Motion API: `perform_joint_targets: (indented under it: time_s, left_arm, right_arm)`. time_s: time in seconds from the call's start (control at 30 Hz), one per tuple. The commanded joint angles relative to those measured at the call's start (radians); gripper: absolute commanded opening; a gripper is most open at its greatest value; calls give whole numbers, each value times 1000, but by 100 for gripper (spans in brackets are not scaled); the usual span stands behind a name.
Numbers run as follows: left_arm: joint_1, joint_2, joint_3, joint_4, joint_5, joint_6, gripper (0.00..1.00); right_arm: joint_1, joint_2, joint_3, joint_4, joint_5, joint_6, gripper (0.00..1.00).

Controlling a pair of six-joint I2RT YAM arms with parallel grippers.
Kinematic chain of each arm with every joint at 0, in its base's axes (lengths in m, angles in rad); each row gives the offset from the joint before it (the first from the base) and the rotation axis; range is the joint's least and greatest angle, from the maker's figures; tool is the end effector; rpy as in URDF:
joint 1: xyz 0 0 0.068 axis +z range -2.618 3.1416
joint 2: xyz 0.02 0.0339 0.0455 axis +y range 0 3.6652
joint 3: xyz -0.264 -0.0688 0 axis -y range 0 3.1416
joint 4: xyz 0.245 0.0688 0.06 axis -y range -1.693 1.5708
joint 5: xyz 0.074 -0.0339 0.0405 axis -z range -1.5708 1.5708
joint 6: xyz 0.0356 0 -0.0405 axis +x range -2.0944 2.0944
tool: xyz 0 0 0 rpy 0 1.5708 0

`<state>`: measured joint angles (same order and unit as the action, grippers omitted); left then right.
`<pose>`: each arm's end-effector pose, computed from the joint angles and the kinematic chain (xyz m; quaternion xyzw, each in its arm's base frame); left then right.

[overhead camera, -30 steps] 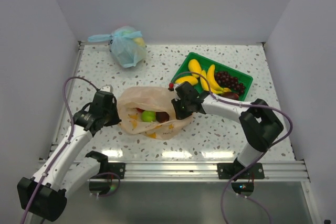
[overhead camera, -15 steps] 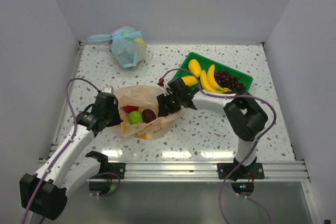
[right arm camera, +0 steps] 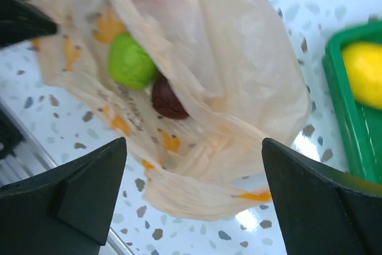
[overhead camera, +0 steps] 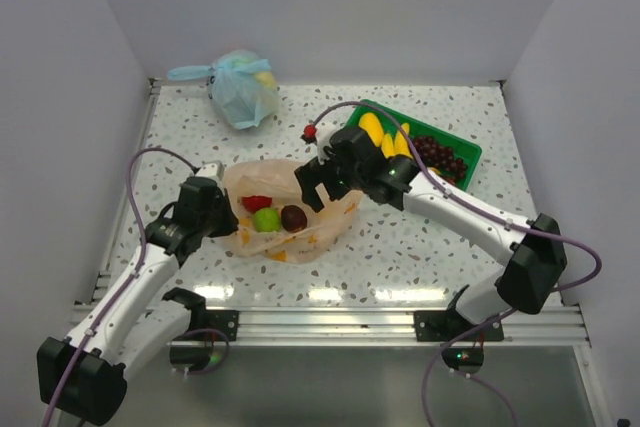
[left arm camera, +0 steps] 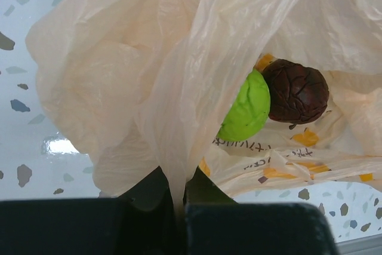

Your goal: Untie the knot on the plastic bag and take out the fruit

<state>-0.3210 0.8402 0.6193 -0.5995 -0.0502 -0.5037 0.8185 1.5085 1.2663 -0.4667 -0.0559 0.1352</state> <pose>0.1626 -0.0522 0.2349 -0.0940 0.9254 -0.1254 0.3450 0.2302 0.2488 0.3052 -0.3153 0.8518 0.2142 0.3593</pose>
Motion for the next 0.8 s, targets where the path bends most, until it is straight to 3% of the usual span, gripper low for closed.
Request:
perform_joint_targets:
  time_s: [0.0, 0.2, 0.47, 0.77]
  left_arm:
    - [3, -30, -13, 79, 38, 33, 1]
    - [3, -52, -23, 95, 41, 36, 1]
    - [3, -53, -32, 110, 42, 37, 1]
    - [3, -58, -35, 115, 41, 37, 1]
  right_arm:
    - [102, -19, 122, -75, 54, -88, 99]
    - [153, 96, 173, -4, -70, -33, 77]
    - [154, 272, 157, 36, -81, -52, 71]
    - [130, 386, 133, 115, 82, 4, 63]
